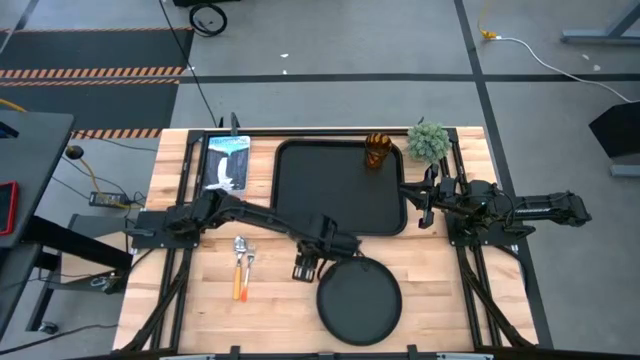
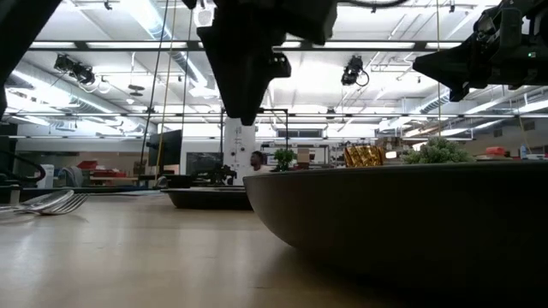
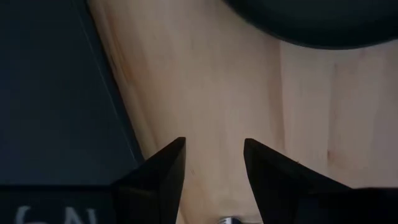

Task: Pick and place plate/cup/fork/spoon on tray
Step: Put the black plate to the bottom of the brown cup on the black tray

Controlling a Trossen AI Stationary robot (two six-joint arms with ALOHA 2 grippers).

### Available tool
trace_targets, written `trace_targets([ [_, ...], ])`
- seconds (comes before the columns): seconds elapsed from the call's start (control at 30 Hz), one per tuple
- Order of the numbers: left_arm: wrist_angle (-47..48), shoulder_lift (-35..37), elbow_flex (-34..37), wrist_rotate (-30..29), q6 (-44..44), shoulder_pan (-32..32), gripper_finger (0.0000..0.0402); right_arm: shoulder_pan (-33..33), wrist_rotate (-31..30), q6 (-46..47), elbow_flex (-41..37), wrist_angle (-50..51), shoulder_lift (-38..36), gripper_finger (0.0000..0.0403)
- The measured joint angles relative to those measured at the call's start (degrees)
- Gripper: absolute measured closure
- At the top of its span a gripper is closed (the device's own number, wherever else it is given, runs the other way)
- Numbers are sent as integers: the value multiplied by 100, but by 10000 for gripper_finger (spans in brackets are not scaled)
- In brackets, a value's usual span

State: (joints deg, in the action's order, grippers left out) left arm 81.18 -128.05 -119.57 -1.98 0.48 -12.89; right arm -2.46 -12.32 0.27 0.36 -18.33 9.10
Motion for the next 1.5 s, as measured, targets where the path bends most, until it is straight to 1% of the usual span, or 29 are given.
trace_targets([
  [0.1, -159, 0, 0, -309, -155, -155, 230, 0, 0, -1, 0, 0, -1, 334],
  [0.17, -153, 0, 0, -384, -278, -208, 230, 2, 0, -2, 0, 0, 0, 334],
  [0.5, -111, 4, 0, -288, -1407, -455, 230, 0, 0, 0, 0, 0, 0, 334],
  [0.67, -453, 24, 0, -275, -2785, -584, 230, 0, -1, -2, 0, 0, -2, 334],
  [0.83, -741, 19, 0, -425, -4721, -602, 230, 1, 0, -2, 0, 0, 0, 334],
  [0.9, -952, -14, 0, -480, -5204, -610, 230, 1, 0, -2, 0, 0, 0, 334],
  [1.0, -1275, -128, 0, -446, -5241, -610, 230, 1, 0, -1, 0, 0, 0, 334],
  [1.07, -1363, -151, 8, -368, -5033, -578, 230, 1, 0, -2, 0, 0, -2, 334],
  [1.13, -1520, -134, 5, -431, -4785, -536, 232, 2, 0, -2, 0, -3, 0, 334],
  [1.33, -1460, -112, 0, -1179, -3502, -636, 261, 0, -2, -2, 0, -4, -2, 334],
  [1.5, -1297, -109, 0, -1325, -2765, -678, 290, 2, 0, -1, 0, -4, -2, 334],
])
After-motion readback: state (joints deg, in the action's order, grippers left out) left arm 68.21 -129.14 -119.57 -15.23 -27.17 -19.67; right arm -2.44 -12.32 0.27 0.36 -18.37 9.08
